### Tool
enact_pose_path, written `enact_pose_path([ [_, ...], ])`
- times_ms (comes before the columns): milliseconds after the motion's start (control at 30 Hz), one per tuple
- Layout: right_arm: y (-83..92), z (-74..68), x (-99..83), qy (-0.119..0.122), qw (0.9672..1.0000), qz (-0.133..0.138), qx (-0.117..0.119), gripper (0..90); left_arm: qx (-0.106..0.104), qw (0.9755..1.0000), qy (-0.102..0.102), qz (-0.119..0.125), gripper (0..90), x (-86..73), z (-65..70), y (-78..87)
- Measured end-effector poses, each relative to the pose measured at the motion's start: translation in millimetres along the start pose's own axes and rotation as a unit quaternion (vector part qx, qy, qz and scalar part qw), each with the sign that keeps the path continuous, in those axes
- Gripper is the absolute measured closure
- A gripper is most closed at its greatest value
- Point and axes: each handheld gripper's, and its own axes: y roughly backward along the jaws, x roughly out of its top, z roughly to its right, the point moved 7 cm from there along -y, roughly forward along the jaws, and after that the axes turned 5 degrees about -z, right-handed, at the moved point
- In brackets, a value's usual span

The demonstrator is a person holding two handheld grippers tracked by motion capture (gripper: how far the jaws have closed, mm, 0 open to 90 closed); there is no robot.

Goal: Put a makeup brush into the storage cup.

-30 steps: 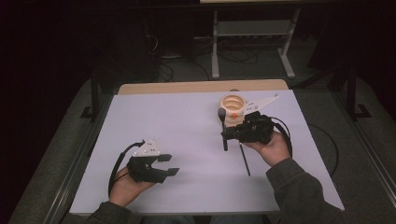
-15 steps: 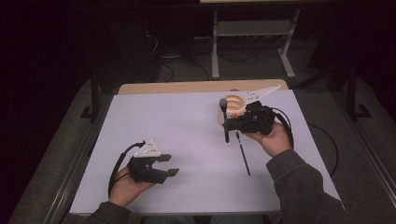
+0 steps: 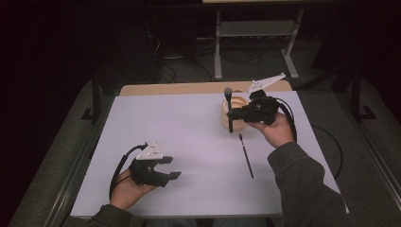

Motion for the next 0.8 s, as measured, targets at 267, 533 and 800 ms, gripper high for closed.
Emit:
enact_pose_path([
  [267, 0.4, 17.3, 12.3, -0.009, 0.9998, 0.007, -0.014, 78.6, -0.001, 1.0, 0.003, 0.005, 38.5, 0.3, 0.6, 0.0],
  [533, 7.0, 33.2, 30.6, -0.019, 0.9991, 0.015, -0.035, 78.6, 0.0, 1.0, 0.0, 0.004, 38.8, 0.6, -0.6, 2.7],
  [800, 11.2, 58.6, 38.6, -0.047, 0.9967, 0.018, -0.064, 78.6, 0.001, 1.0, 0.0, 0.004, 38.6, 0.1, -0.9, 2.2],
])
